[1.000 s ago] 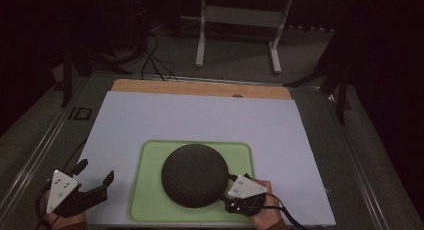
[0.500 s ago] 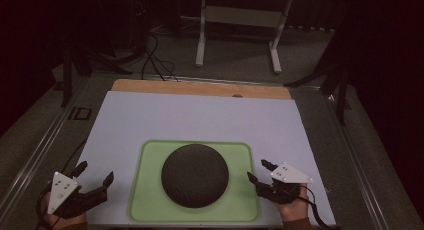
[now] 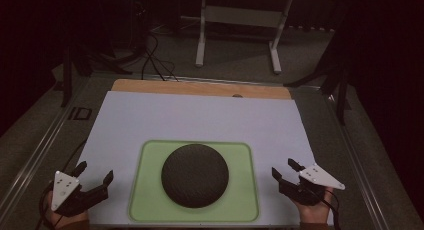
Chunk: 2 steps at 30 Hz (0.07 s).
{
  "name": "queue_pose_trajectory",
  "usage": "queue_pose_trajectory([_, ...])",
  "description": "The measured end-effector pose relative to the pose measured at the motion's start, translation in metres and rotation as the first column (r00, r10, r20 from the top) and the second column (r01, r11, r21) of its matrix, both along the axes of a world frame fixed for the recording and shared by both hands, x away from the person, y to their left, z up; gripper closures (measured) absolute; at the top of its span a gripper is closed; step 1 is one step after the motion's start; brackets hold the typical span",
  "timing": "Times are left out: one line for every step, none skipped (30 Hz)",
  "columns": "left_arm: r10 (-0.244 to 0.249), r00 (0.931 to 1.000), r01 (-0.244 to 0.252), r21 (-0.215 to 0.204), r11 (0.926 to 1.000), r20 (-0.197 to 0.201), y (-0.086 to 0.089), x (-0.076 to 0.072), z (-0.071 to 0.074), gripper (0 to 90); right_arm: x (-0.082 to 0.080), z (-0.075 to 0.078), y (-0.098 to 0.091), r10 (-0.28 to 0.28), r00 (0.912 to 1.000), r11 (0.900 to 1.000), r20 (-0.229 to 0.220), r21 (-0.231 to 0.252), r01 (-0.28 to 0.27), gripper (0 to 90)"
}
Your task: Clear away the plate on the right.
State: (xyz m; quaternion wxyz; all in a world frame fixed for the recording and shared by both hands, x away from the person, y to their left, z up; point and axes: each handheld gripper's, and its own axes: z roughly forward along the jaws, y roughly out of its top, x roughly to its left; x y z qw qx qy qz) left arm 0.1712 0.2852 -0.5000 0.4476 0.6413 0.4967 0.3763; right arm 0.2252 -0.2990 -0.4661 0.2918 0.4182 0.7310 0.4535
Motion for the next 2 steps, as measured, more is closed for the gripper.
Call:
queue_pose_trajectory([0.000,1.0000,0.000,0.000,1.0000,0.000,0.0000,0.0000,0.0000,14.8,0.0000,0.0000,0.0000,0.000,1.0000,1.0000,0.000,0.000,0.000,34.0])
queue_pose_trajectory([0.003,1.0000,-0.003,0.002,1.0000,-0.003,-0.0005,0.0005,-0.0003,14.8,-0.0044,-0.0007,-0.0045,-0.017,0.9999,0.9999,0.004,0.003,0.017,33.9])
